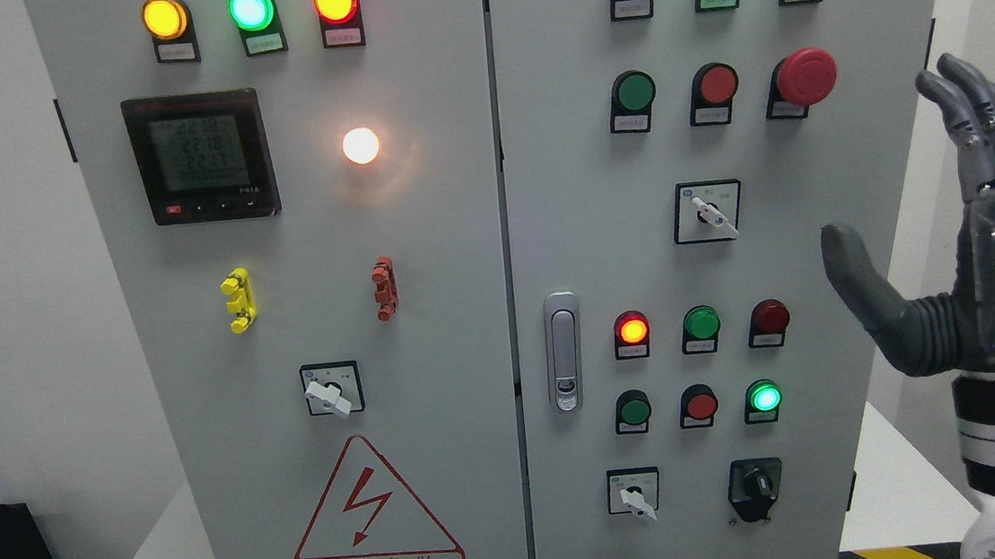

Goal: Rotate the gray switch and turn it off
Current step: 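Raise the right hand and swing it toward the cabinet door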

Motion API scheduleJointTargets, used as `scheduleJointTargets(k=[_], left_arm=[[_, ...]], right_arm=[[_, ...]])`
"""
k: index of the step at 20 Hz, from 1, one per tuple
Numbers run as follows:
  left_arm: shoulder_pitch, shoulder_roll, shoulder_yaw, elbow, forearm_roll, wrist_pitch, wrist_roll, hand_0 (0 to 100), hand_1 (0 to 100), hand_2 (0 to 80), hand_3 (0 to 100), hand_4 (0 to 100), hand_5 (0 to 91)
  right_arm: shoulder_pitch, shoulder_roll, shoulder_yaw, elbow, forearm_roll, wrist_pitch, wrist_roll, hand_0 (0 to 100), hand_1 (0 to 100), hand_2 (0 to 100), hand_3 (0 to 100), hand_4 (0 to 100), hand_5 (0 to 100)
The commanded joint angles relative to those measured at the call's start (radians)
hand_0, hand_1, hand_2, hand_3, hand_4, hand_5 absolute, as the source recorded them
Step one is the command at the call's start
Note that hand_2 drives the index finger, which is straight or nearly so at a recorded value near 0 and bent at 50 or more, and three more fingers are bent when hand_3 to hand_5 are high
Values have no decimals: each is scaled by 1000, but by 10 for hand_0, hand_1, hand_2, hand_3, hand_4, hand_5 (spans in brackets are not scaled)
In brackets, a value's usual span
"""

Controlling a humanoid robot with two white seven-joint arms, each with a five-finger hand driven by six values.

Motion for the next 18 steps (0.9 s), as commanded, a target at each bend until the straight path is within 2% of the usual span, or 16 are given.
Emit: scheduleJointTargets(k=[1,11,13,14,15,16,18], left_arm=[[-9,0,8,-26,20,0,-1,120,389,0,0,0,0],[-9,0,8,-26,20,0,-1,120,389,0,0,0,0],[-9,0,8,-26,20,0,-1,120,389,0,0,0,0],[-9,0,8,-26,20,0,-1,120,389,0,0,0,0],[-9,0,8,-26,20,0,-1,120,389,0,0,0,0],[-9,0,8,-26,18,0,-1,120,389,0,0,0,0],[-9,0,8,-26,18,0,-1,120,389,0,0,0,0]], right_arm=[[0,9,-5,-2,0,0,0,189,167,0,0,0,0],[0,10,-8,-1,0,0,-1,212,173,0,1,0,0],[-3,12,-10,-1,-1,-3,-3,213,184,0,62,0,0],[-6,12,-10,4,-3,-4,-3,212,247,1,210,169,25],[-8,13,-10,7,-6,-4,-3,219,273,37,280,237,79],[-9,24,-9,12,-6,-4,0,248,325,96,398,308,175],[-9,39,-8,19,-6,-3,3,302,427,142,461,418,362]])
